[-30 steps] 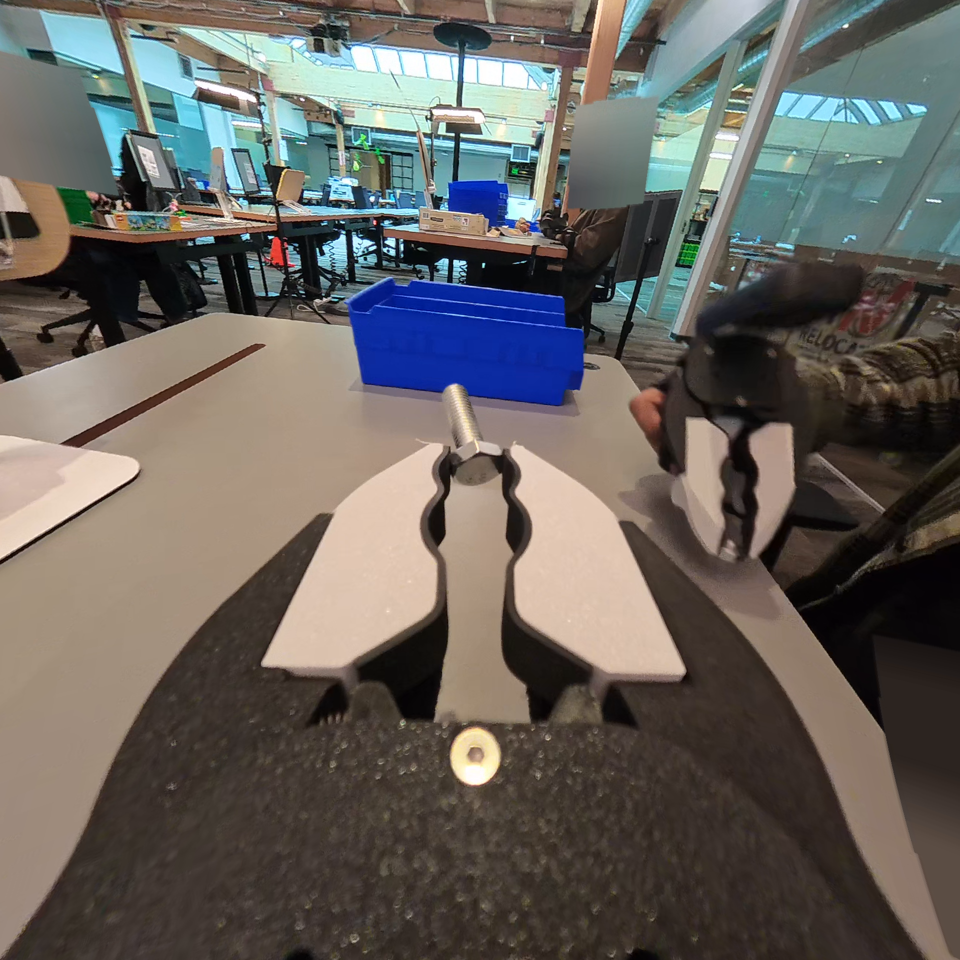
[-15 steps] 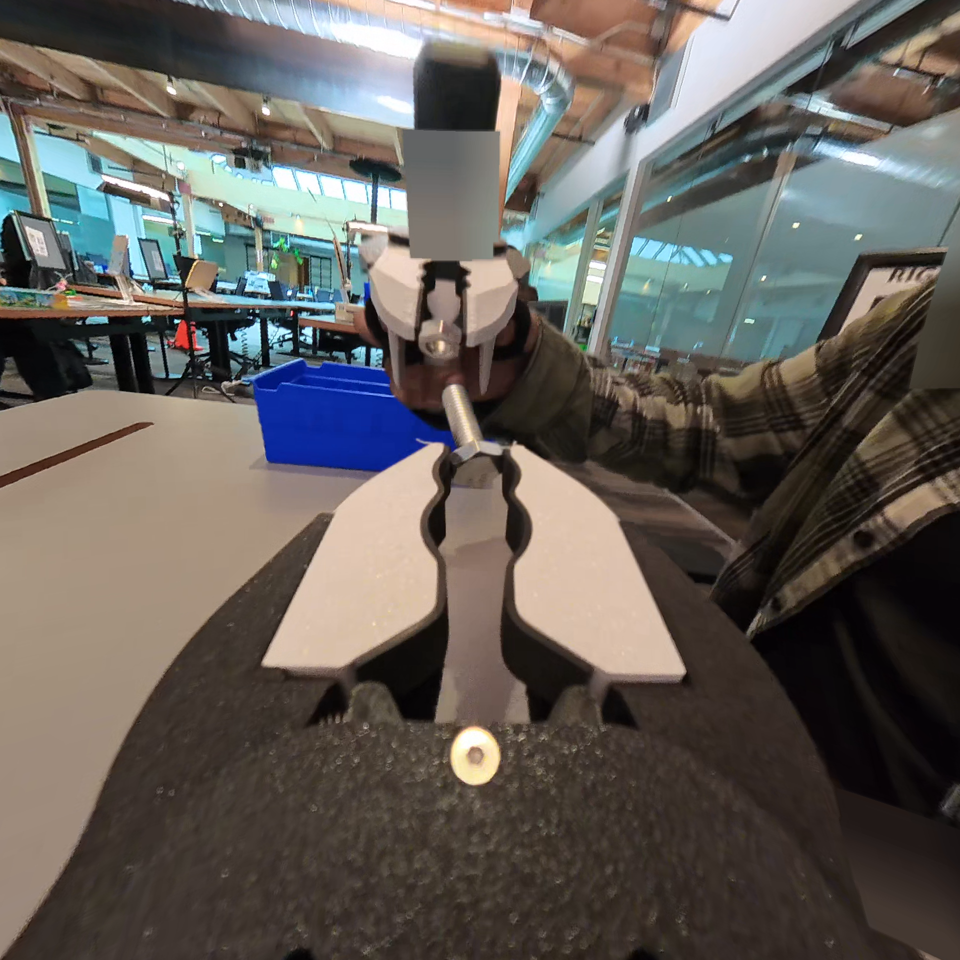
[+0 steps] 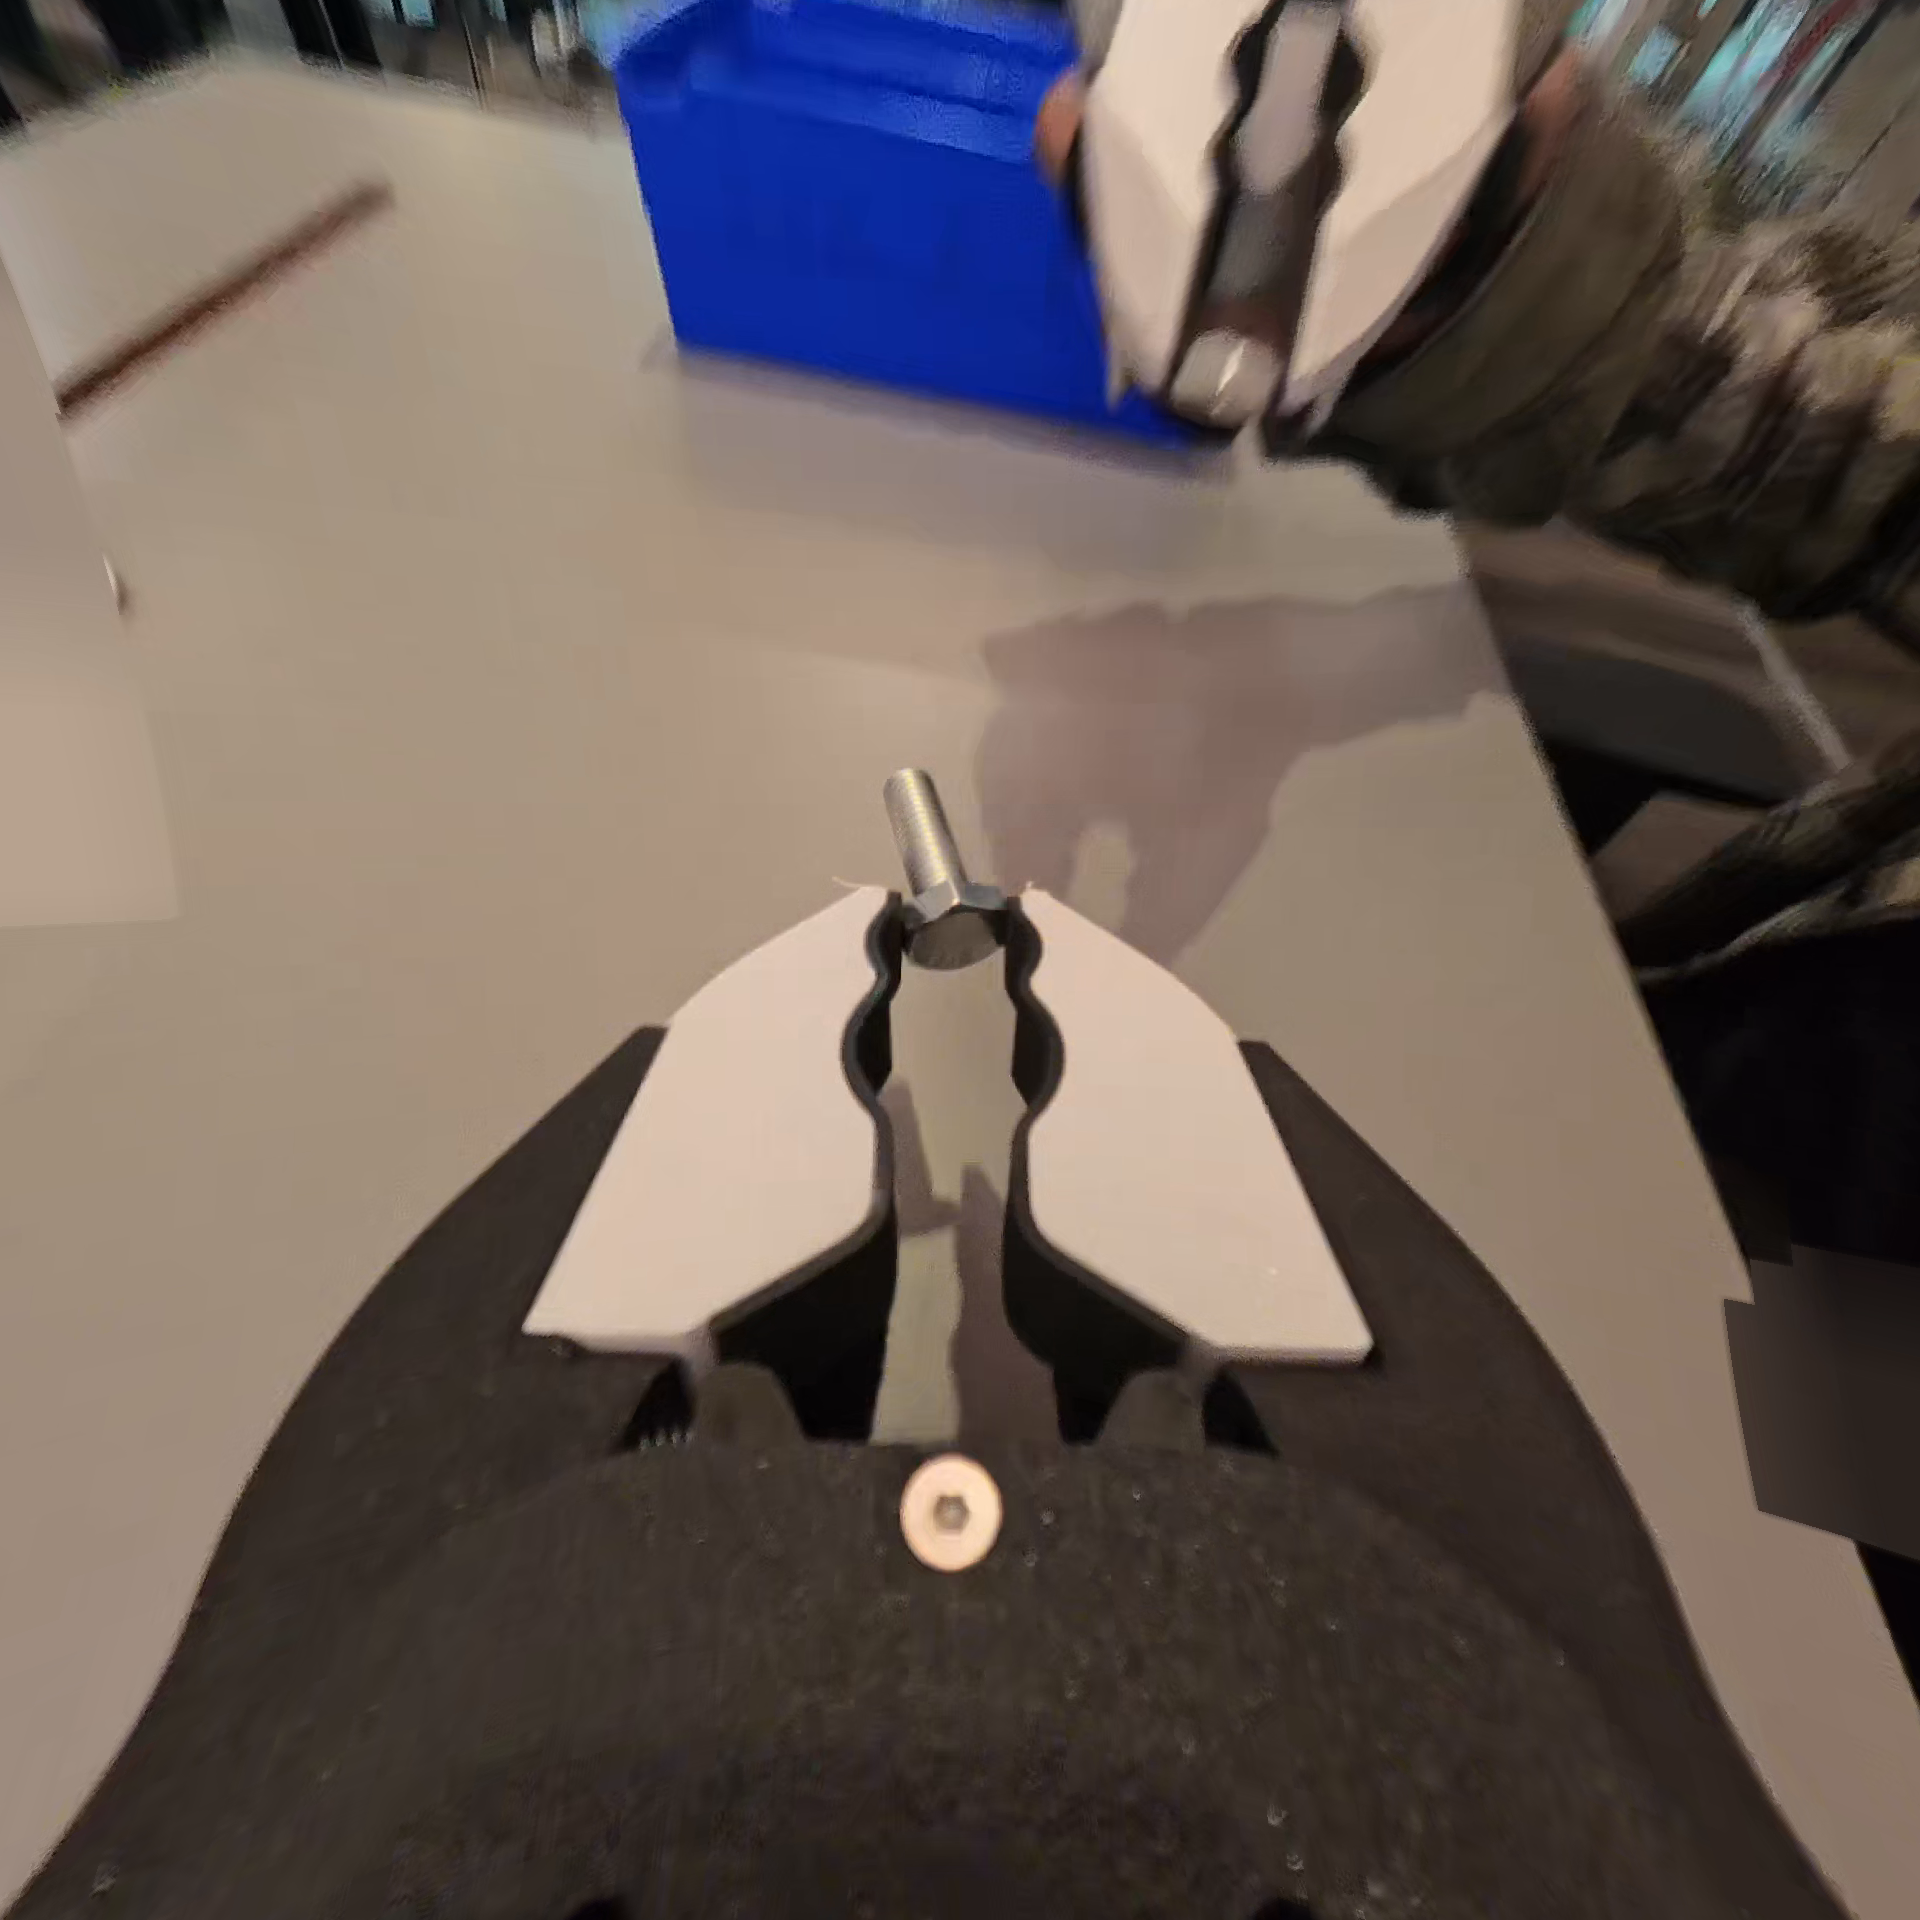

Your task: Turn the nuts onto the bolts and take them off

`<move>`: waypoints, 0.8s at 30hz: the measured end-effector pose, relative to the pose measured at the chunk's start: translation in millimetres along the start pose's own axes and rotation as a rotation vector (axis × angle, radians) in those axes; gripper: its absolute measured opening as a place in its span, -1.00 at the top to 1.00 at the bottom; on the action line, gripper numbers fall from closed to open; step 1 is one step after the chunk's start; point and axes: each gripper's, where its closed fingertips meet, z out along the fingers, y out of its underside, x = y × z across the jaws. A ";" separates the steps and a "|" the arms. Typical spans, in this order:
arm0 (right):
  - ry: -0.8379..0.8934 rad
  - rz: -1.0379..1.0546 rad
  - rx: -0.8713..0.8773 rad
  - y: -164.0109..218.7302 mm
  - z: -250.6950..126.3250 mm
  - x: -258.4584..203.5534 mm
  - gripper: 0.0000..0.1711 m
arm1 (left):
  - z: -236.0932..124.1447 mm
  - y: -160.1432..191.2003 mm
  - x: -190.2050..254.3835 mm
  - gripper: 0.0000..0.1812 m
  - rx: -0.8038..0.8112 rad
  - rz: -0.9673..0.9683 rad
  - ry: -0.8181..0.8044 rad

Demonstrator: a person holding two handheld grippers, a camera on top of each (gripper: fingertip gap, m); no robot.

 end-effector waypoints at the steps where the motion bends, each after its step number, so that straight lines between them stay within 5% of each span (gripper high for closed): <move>1: 0.004 0.005 -0.008 5.0 -1.8 -0.8 0.80 | 2.9 10.3 -3.5 0.80 -0.074 -0.009 -0.013; 11: 0.097 0.022 -0.250 71.5 -8.5 22.4 0.80 | 14.8 64.3 -15.8 0.80 -0.449 -0.096 -0.008; 24: 0.048 -0.024 -0.630 136.4 14.4 41.7 0.80 | 3.8 82.4 -13.8 0.79 -0.593 -0.156 0.026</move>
